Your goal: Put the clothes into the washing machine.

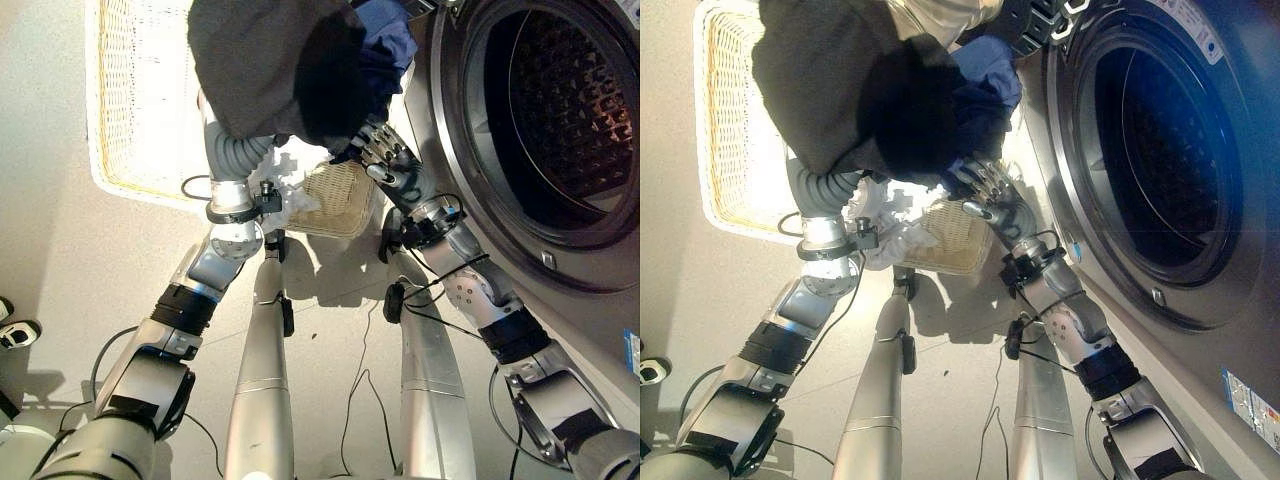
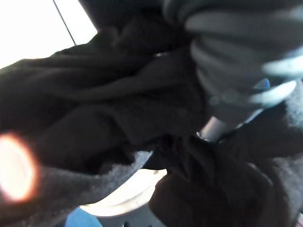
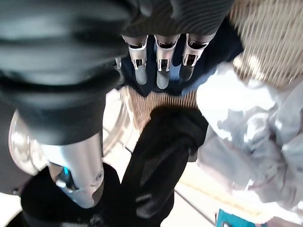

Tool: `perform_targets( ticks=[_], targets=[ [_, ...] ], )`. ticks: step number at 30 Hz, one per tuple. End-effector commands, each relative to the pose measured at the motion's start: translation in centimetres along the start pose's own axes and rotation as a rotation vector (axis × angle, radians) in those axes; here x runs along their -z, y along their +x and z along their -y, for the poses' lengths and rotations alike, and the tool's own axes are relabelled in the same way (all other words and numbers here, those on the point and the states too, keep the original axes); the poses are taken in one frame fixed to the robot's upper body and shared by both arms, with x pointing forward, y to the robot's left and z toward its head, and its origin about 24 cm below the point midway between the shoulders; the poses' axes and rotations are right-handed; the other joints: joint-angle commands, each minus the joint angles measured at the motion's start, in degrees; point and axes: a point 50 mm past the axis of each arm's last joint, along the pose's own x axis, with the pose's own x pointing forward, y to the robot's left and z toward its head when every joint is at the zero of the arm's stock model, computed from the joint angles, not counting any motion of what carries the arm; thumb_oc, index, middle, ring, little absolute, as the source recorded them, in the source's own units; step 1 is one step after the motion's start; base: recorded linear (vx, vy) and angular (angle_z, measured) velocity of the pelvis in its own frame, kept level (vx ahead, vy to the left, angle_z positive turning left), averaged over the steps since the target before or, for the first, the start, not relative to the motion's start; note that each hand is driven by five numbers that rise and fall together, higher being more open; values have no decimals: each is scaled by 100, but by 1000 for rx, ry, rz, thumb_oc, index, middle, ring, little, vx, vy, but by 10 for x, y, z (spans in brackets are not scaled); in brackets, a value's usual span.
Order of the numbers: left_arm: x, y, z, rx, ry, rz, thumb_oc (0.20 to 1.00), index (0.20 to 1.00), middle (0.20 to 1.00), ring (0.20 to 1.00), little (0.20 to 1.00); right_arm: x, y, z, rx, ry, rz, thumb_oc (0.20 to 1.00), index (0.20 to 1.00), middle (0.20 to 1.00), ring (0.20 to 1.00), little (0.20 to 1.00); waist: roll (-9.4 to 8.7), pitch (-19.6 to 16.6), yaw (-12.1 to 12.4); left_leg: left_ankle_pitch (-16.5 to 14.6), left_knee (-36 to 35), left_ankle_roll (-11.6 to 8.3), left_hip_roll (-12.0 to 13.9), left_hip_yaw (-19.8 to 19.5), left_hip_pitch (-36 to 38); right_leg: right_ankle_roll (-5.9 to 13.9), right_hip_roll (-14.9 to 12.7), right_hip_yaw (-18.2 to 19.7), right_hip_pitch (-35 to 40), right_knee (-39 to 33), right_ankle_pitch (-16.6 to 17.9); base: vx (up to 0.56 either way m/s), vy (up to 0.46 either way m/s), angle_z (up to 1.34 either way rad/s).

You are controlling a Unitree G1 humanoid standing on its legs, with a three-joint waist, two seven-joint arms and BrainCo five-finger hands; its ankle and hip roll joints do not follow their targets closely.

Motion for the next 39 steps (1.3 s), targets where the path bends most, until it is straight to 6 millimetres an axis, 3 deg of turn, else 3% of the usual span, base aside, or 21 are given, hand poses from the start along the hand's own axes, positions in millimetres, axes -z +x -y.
perform_targets(
  ticks=[1,19,26,36,37,38,39],
  targets=[
    [-33,16,3,18,-54,203,200,200,200,200,200,-12,-4,-24,-124,80,81,1000,1000,1000,1000,1000,71,-108,71,-319,532,408,-484,-193,-191,507,101,-307,340,-491,437,15,-31,4],
    [-38,18,34,374,213,355,200,200,200,200,200,-31,0,-52,-347,230,172,1000,1000,1000,1000,1000,104,-108,60,-301,648,400,-507,-141,-246,572,39,-357,300,-472,521,4,-7,1],
    [-31,18,37,505,369,423,200,200,200,200,200,-39,-3,-54,-430,319,200,1000,1000,1000,1000,1000,119,-108,43,-287,628,392,-485,-98,-229,599,10,-390,305,-499,561,0,0,0],
    [-23,16,39,580,445,432,200,200,200,200,200,-47,-5,-55,-476,369,261,1000,1000,1000,1000,1000,153,-108,27,-257,603,383,-457,-45,-248,620,-16,-409,281,-540,609,0,0,0],
    [-22,16,39,583,450,431,200,200,200,200,200,-47,-5,-55,-477,373,272,784,784,784,784,784,155,-108,24,-253,601,380,-451,-41,-257,622,-17,-408,274,-542,610,0,0,0],
    [-21,16,38,585,454,427,200,200,200,200,200,-49,-5,-55,-471,387,289,200,200,200,200,200,159,-108,21,-245,595,374,-442,-33,-265,623,-15,-408,262,-539,614,0,0,0],
    [-21,15,38,585,458,426,200,200,200,200,200,-50,-5,-55,-473,396,296,200,200,200,200,200,162,-108,20,-245,595,375,-442,-27,-263,621,-12,-408,264,-545,617,0,0,0]
  ],
)
